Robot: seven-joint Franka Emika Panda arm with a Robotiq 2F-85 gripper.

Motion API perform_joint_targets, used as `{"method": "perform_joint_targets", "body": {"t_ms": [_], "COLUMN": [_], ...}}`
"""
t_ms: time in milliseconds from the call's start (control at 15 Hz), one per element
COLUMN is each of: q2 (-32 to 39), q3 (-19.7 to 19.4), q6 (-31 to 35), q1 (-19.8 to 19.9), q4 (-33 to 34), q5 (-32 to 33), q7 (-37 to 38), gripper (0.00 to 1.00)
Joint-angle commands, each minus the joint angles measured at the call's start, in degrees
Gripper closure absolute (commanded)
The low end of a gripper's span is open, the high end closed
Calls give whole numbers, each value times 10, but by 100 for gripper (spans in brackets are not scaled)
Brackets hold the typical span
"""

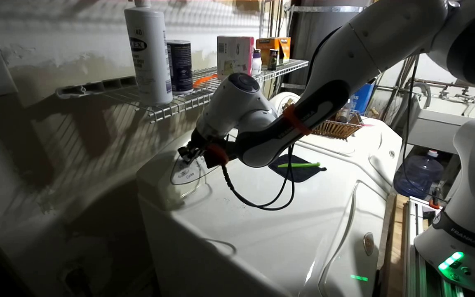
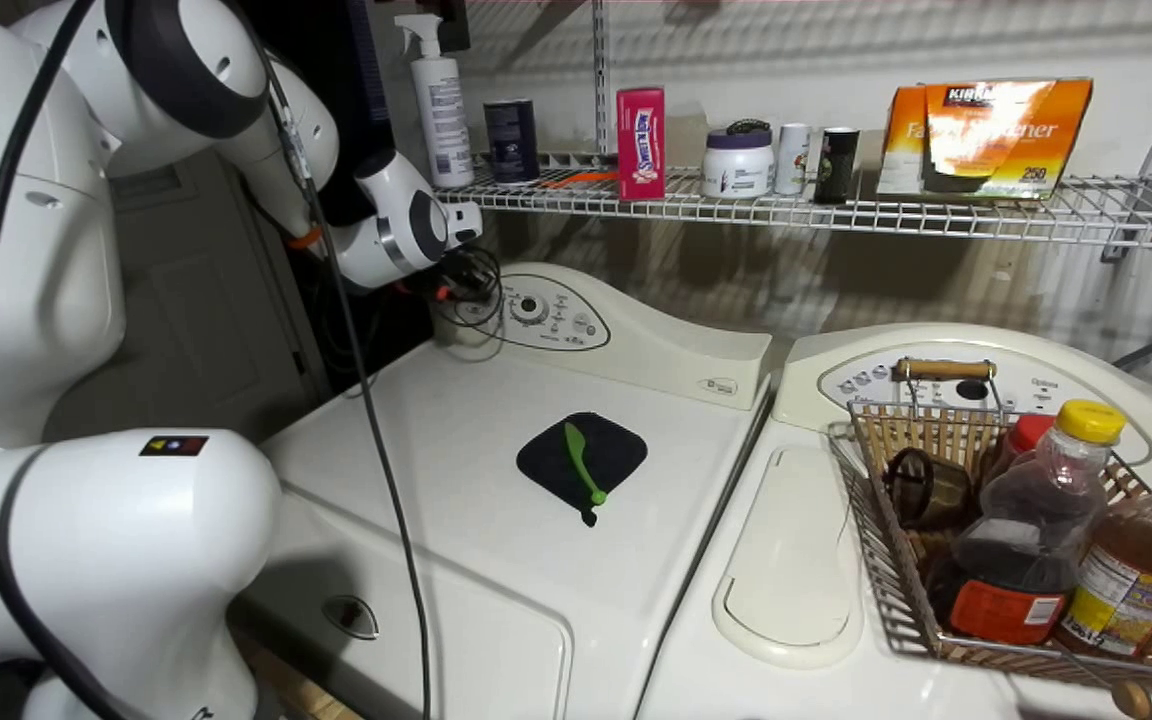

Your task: Press a button on the left side of the washing machine

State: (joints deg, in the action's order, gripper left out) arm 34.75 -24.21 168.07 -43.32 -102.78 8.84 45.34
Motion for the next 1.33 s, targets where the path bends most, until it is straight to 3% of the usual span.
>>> {"method": "perform_joint_targets", "body": {"t_ms": [0, 267, 667, 733, 800, 1067, 1200, 1267], "q2": [68, 51, -94, -128, -158, -278, -344, -377], "q3": [-14, 11, 58, 77, 69, 125, 137, 209], "q6": [-21, -71, -141, -146, -153, -181, -235, -276], "q1": [-4, 13, 40, 54, 42, 71, 70, 137], "q4": [75, 84, -46, -76, -108, -203, -249, -265], "q5": [13, 15, 53, 51, 22, -50, -90, -91], "q7": [26, 14, -69, -92, -142, -293, -356, -364], "gripper": [100, 100, 100, 74, 72, 47, 33, 24]}}
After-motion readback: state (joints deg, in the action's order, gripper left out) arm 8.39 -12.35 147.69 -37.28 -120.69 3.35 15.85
